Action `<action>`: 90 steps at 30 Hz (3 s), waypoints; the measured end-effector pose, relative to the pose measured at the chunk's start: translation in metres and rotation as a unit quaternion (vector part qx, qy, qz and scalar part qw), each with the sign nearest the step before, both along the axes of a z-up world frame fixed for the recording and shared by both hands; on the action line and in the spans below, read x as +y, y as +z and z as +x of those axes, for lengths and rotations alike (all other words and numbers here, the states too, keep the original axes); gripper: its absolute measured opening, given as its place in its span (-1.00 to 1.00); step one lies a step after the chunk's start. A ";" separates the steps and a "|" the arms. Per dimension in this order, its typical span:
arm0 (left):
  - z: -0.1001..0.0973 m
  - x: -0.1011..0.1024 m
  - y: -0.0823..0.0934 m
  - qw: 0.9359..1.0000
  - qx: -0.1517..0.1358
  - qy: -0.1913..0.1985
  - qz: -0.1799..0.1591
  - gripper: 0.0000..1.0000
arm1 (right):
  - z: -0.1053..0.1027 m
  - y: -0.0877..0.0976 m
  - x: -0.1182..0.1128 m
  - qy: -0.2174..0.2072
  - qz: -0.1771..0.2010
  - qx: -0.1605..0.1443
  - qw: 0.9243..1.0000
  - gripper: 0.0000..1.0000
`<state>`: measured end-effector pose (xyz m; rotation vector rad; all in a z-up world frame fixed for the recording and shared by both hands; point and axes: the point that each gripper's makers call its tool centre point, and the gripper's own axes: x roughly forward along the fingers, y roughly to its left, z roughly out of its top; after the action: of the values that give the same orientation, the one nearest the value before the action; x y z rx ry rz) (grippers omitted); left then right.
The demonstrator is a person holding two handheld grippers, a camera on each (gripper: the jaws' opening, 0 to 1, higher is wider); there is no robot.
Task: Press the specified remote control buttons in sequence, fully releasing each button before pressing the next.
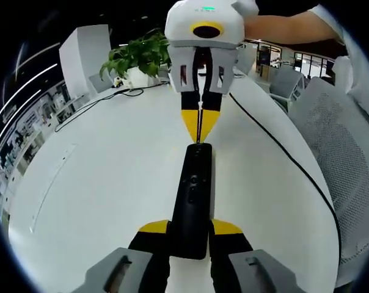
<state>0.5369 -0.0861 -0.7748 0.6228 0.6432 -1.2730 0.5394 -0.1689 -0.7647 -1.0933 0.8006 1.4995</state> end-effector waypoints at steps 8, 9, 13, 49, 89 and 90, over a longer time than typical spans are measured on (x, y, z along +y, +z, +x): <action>0.000 0.000 0.000 1.000 -0.001 -0.001 0.001 -0.55 | 0.000 -0.004 -0.003 0.009 -0.012 -0.001 1.000 -1.00; 0.000 0.000 0.000 1.000 -0.001 -0.001 0.002 -0.55 | 0.000 -0.004 -0.003 0.009 -0.013 0.000 1.000 -1.00; 0.001 0.000 0.000 1.000 0.000 -0.001 0.002 -0.55 | 0.000 -0.004 -0.004 0.010 -0.018 0.002 1.000 -1.00; 0.001 0.001 -0.001 1.000 -0.003 -0.001 -0.002 -0.55 | 0.001 -0.007 -0.001 0.027 -0.041 0.005 0.999 -1.00; 0.002 0.000 -0.001 1.000 -0.005 0.002 -0.002 -0.55 | 0.004 -0.011 -0.002 0.033 -0.060 0.004 0.998 -1.00; 0.002 0.000 -0.001 1.000 -0.005 0.002 -0.001 -0.55 | 0.003 -0.012 -0.001 0.035 -0.060 0.002 0.998 -1.00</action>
<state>0.5385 -0.0857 -0.7756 0.6251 0.6346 -1.2669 0.5428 -0.1703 -0.7764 -1.2185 0.8718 1.5268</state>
